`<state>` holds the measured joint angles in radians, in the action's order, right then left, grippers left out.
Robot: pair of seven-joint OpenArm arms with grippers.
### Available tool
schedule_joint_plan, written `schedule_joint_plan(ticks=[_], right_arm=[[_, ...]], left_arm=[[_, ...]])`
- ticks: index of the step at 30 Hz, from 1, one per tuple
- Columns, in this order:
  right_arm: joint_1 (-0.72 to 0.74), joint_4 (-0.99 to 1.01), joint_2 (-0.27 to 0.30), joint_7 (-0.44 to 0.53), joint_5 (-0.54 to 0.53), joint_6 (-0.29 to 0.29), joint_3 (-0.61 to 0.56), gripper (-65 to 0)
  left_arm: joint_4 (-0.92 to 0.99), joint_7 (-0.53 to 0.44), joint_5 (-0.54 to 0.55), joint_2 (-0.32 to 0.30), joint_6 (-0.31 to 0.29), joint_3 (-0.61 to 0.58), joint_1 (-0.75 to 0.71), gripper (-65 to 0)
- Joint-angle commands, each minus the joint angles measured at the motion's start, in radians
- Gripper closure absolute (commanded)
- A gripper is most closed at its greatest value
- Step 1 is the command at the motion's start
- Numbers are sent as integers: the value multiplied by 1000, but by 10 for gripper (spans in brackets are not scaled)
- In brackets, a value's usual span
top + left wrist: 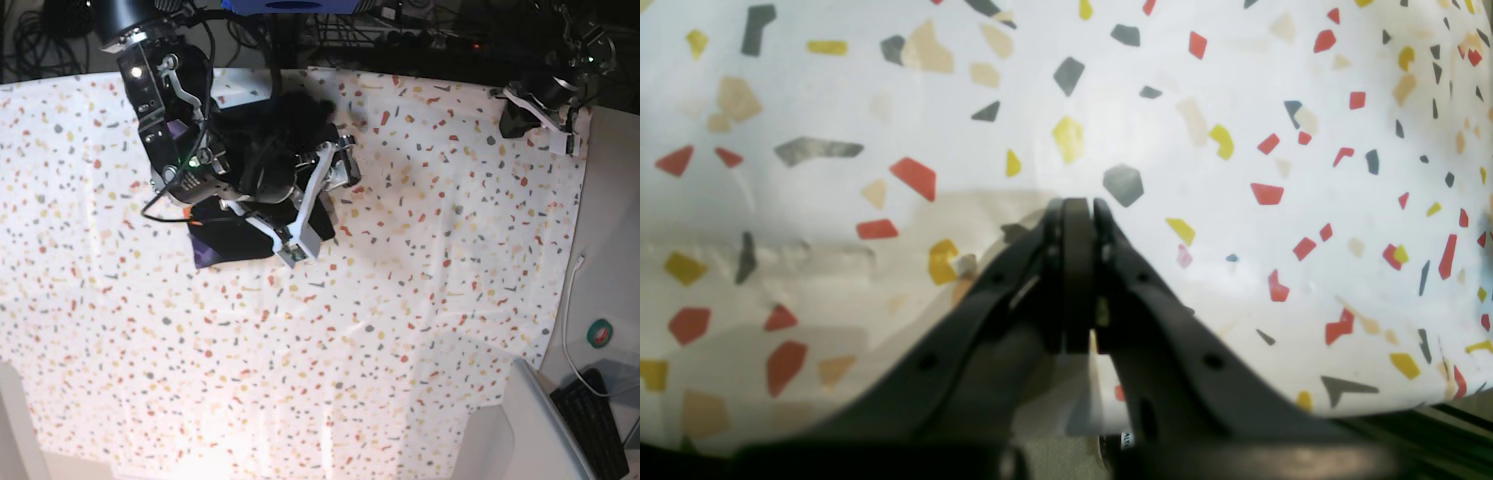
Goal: Layout the t-shirt on the table in an organized manner, then fold the t-shirt properly
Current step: 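Press and straighten the folded bundle's edges with the right gripper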
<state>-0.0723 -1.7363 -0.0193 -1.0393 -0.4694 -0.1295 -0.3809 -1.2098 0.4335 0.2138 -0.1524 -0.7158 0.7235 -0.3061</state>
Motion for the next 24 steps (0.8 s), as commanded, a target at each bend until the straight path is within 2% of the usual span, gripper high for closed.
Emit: schedule_joint_plan(ticks=[1,4,7,9,11,13,14,15,20,24], right_arm=[[18,-44,-12,15,-21,-5,-19,-423],[19,-130,-3,14,-19,-5,-56,-423],[13,-225,34,-8,-18,-5,-39,-422],[7,-248,60,6,-18,-5,-7,-390],[-7,-239,83,46,-16,-3,53,-294],[-21,-198,89,95,-15,-2,122,-135],[-24,-170,89,121,-15,-2,153,-33],[-24,-144,91,141,-15,-2,176,0],[-19,-66,95,169,-13,-2,262,0],[-8,9,95,172,-13,-2,265,0]], left_arm=[[8,20,-29,-8,18,2,8,0],[18,20,-29,-8,18,2,11,0],[18,20,-29,-11,18,6,11,0],[18,20,-29,-11,18,8,8,0],[18,20,-29,-11,18,8,8,0],[18,20,-29,-11,18,8,6,0],[18,20,-29,-11,18,8,6,0],[18,20,-29,-11,18,8,8,0],[18,20,-29,-11,18,8,9,0],[18,20,-29,-11,18,8,9,0]])
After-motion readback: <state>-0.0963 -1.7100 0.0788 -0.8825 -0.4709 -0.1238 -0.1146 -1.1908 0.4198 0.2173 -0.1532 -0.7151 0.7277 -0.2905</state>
